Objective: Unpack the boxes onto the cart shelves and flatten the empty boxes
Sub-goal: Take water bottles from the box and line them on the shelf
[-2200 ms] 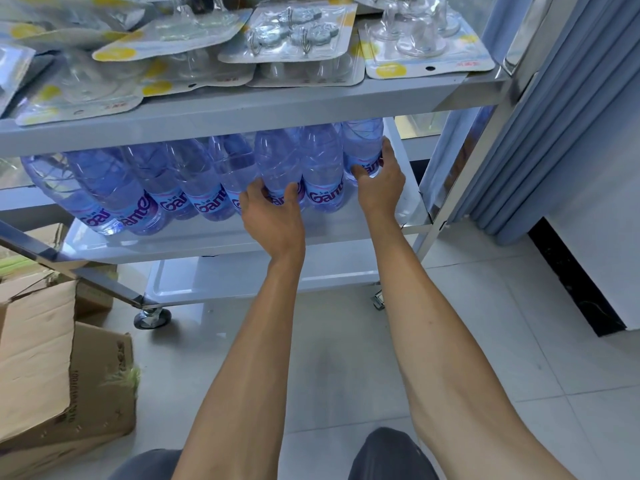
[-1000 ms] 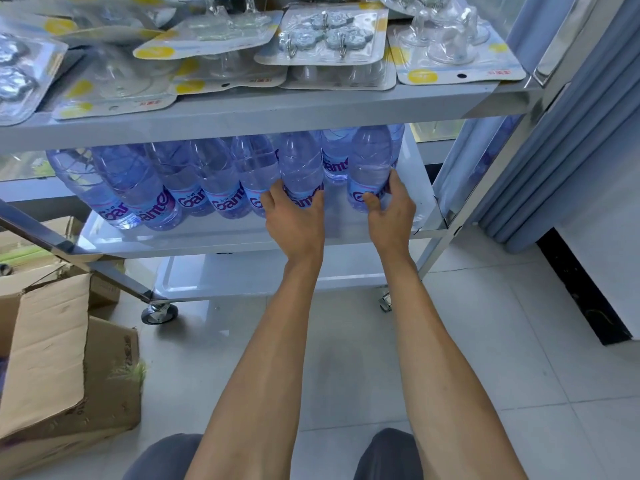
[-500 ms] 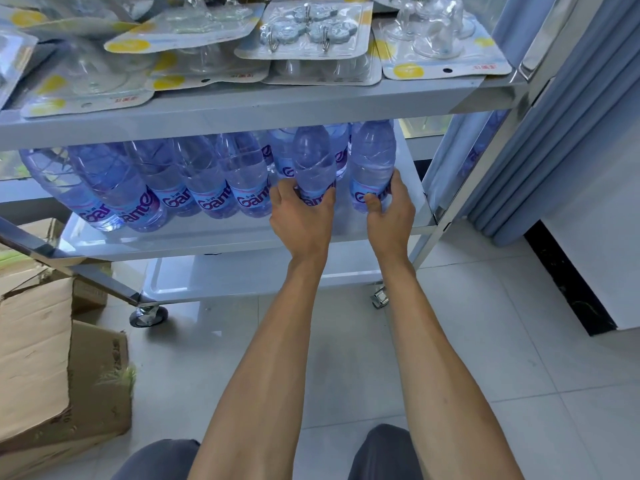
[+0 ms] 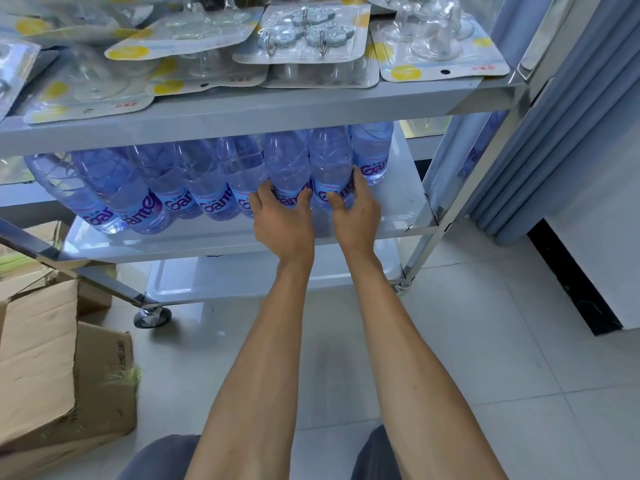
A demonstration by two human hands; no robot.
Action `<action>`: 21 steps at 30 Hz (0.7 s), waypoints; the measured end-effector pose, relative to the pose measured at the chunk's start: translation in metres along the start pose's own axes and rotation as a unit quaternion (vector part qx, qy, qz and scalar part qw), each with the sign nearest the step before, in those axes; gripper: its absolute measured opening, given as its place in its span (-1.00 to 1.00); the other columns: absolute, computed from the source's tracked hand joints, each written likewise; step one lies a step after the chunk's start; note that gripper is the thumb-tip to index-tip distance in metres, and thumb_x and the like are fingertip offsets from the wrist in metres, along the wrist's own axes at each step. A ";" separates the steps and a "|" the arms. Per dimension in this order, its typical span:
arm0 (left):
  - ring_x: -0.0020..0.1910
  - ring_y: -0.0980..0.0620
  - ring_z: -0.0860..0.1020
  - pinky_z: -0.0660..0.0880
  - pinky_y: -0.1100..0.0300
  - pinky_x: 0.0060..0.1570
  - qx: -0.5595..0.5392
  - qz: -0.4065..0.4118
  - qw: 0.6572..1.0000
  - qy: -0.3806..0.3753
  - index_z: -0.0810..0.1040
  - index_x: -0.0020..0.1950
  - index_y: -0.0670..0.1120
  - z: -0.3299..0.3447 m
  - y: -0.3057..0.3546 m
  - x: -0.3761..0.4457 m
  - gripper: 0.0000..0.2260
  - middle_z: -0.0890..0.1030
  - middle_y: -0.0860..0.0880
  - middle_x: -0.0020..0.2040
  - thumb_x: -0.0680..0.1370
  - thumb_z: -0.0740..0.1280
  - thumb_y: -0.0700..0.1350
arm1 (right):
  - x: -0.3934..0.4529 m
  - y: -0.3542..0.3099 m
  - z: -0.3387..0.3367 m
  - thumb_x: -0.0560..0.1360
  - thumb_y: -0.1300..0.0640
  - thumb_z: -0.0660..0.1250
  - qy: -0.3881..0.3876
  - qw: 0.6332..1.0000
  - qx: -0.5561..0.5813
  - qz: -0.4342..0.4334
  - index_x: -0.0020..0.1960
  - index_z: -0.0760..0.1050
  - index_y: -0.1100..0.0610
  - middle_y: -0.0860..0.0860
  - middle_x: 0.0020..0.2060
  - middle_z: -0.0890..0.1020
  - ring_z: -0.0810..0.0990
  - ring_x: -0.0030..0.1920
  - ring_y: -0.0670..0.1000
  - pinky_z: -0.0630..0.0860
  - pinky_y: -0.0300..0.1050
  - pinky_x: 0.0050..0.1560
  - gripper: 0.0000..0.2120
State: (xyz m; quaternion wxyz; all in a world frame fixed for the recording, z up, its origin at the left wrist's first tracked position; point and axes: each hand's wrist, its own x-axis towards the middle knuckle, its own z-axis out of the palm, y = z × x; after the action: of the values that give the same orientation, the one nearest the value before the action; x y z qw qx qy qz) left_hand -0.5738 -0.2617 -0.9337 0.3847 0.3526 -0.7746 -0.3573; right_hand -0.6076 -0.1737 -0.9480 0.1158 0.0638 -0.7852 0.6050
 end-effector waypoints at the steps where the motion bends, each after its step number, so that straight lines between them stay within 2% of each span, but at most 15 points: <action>1: 0.03 -0.04 0.57 0.37 0.23 -0.09 0.003 0.000 1.000 -0.002 0.54 0.19 -0.11 -0.001 0.000 0.000 -0.49 0.59 -0.04 0.10 0.36 0.57 0.09 | -0.001 0.000 -0.001 0.55 0.18 0.40 -0.006 1.000 -0.002 0.001 0.51 0.32 0.17 0.05 0.34 0.54 0.50 0.29 -0.03 0.38 -0.39 0.24 -0.43; 2: 0.03 -0.04 0.57 0.37 0.23 -0.10 0.003 0.001 1.000 -0.006 0.53 0.19 -0.11 -0.002 0.001 0.000 -0.49 0.59 -0.03 0.10 0.36 0.57 0.09 | -0.002 -0.001 0.000 0.56 0.17 0.39 -0.012 1.000 -0.006 0.000 0.53 0.28 0.16 0.05 0.36 0.52 0.48 0.30 -0.04 0.36 -0.44 0.22 -0.42; 3: 0.03 -0.03 0.57 0.37 0.23 -0.11 -0.002 -0.001 1.000 -0.015 0.52 0.19 -0.11 -0.005 0.002 0.000 -0.48 0.58 -0.03 0.10 0.36 0.56 0.10 | -0.005 -0.003 0.000 0.56 0.17 0.37 -0.017 1.000 -0.011 0.001 0.54 0.25 0.15 0.05 0.39 0.49 0.47 0.33 -0.03 0.37 -0.41 0.25 -0.40; 5: 0.04 0.02 0.54 0.37 0.23 -0.10 -0.012 0.001 0.999 -0.040 0.51 0.19 -0.10 -0.015 0.004 0.000 -0.49 0.58 -0.01 0.09 0.38 0.54 0.13 | -0.015 -0.007 0.002 0.57 0.19 0.35 -0.010 1.000 -0.025 0.013 0.55 0.23 0.16 0.07 0.44 0.43 0.42 0.41 0.04 0.39 -0.15 0.39 -0.40; 7: 0.05 0.03 0.53 0.37 0.22 -0.10 -0.008 0.009 0.999 -0.051 0.52 0.20 -0.11 -0.032 -0.001 -0.002 -0.56 0.59 -0.02 0.11 0.46 0.47 0.13 | -0.031 -0.013 0.002 0.55 0.27 0.32 0.047 0.997 -0.043 0.052 0.51 0.30 0.19 0.11 0.42 0.44 0.38 0.42 0.11 0.37 0.05 0.41 -0.45; 9: 0.05 -0.05 0.55 0.43 0.14 -0.07 0.001 0.000 0.999 -0.042 0.53 0.20 -0.15 -0.054 -0.012 -0.002 -0.66 0.60 -0.08 0.11 0.54 0.39 0.04 | -0.050 -0.020 0.001 0.48 0.35 0.29 0.108 0.988 -0.061 0.091 0.43 0.39 0.23 0.15 0.34 0.49 0.39 0.37 0.16 0.37 0.12 0.37 -0.49; 11: 0.04 -0.10 0.56 0.43 0.11 -0.04 0.025 -0.020 0.999 -0.024 0.54 0.20 -0.16 -0.078 -0.027 -0.001 -0.73 0.59 -0.11 0.11 0.57 0.33 -0.05 | -0.069 -0.028 -0.001 0.45 0.38 0.28 0.123 0.985 -0.075 0.094 0.35 0.46 0.25 0.16 0.27 0.52 0.41 0.33 0.18 0.40 0.12 0.30 -0.54; 15: 0.11 -0.06 0.54 0.28 0.21 -0.07 0.075 -0.028 0.996 -0.045 0.52 0.25 -0.12 -0.132 -0.050 -0.004 -0.74 0.59 -0.09 0.15 0.59 0.26 -0.08 | -0.108 -0.049 0.003 0.48 0.36 0.26 0.072 0.991 -0.064 0.094 0.25 0.52 0.26 0.16 0.17 0.56 0.50 0.22 0.16 0.41 -0.05 0.16 -0.65; 18: 0.10 -0.09 0.56 0.36 0.15 -0.05 0.100 -0.032 0.993 -0.045 0.54 0.24 -0.11 -0.184 -0.061 -0.012 -0.74 0.63 -0.08 0.11 0.59 0.25 -0.08 | -0.142 -0.077 0.012 0.47 0.34 0.27 0.012 0.995 -0.048 0.088 0.18 0.57 0.26 0.17 0.10 0.63 0.58 0.13 0.16 0.40 -0.12 0.06 -0.69; 21: 0.05 -0.10 0.58 0.43 0.13 -0.03 0.115 -0.033 0.992 -0.032 0.55 0.23 -0.10 -0.244 -0.064 -0.022 -0.74 0.64 -0.07 0.08 0.57 0.26 -0.09 | -0.178 -0.110 0.018 0.46 0.33 0.27 -0.056 0.995 -0.045 0.070 0.19 0.58 0.25 0.18 0.09 0.64 0.58 0.12 0.17 0.41 -0.09 0.09 -0.69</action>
State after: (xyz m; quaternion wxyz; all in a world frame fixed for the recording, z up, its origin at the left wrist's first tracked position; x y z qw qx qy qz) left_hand -0.3394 -0.3436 -0.8843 0.3050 0.4081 -0.8104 -0.2893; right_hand -0.4110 -0.2271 -0.8961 0.0318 0.0370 -0.8191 0.5715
